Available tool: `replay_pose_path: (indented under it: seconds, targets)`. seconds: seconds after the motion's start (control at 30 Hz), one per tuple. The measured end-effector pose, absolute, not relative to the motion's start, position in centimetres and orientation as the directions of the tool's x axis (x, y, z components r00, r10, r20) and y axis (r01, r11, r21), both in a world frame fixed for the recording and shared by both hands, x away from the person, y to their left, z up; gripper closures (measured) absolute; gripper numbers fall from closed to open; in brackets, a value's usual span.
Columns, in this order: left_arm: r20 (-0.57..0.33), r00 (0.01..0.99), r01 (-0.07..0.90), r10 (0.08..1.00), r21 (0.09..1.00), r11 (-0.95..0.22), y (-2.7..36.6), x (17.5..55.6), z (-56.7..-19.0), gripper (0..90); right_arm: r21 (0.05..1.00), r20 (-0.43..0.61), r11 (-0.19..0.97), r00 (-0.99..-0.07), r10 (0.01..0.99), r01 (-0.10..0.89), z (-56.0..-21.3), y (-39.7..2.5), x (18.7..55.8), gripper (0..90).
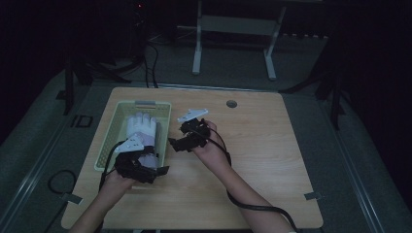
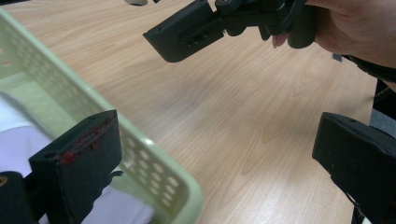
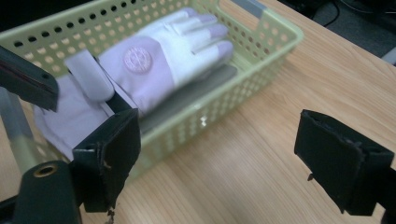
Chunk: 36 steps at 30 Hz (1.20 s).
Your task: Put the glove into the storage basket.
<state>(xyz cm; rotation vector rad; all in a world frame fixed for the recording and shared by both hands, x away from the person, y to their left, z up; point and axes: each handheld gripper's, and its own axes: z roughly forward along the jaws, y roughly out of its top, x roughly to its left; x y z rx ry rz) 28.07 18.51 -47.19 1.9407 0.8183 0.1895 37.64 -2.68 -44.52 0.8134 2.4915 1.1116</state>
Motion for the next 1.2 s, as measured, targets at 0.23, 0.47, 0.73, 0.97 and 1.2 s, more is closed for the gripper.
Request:
replay_pose_path:
  seconds: [0.23,0.47,0.73,0.97,1.2]
  targets:
    - [-0.179,0.777,0.440,0.603,0.840,-0.318,16.8,27.2,-48.2,1.3,0.742,-0.049,0.550,-0.787,0.615,0.383,-46.2,-5.0,37.2,14.3]
    - [-0.184,0.811,0.419,0.556,0.845,-0.332,15.6,26.6,-49.1,1.3,0.746,-0.059,0.550,-0.786,0.616,0.375,-47.9,-6.5,36.7,13.9]
    - [-0.179,0.842,0.397,0.509,0.845,-0.358,14.1,25.9,-50.4,1.3,0.743,-0.064,0.563,-0.799,0.597,0.361,-49.9,-8.5,35.9,13.7]
    - [-0.173,0.857,0.385,0.486,0.841,-0.380,12.7,25.7,-51.7,1.3,0.728,-0.059,0.573,-0.797,0.601,0.377,-51.8,-9.4,35.4,13.5]
    - [-0.186,0.870,0.389,0.457,0.828,-0.404,11.5,25.6,-52.9,1.3,0.732,-0.061,0.576,-0.808,0.587,0.363,-53.1,-10.4,34.7,13.3]
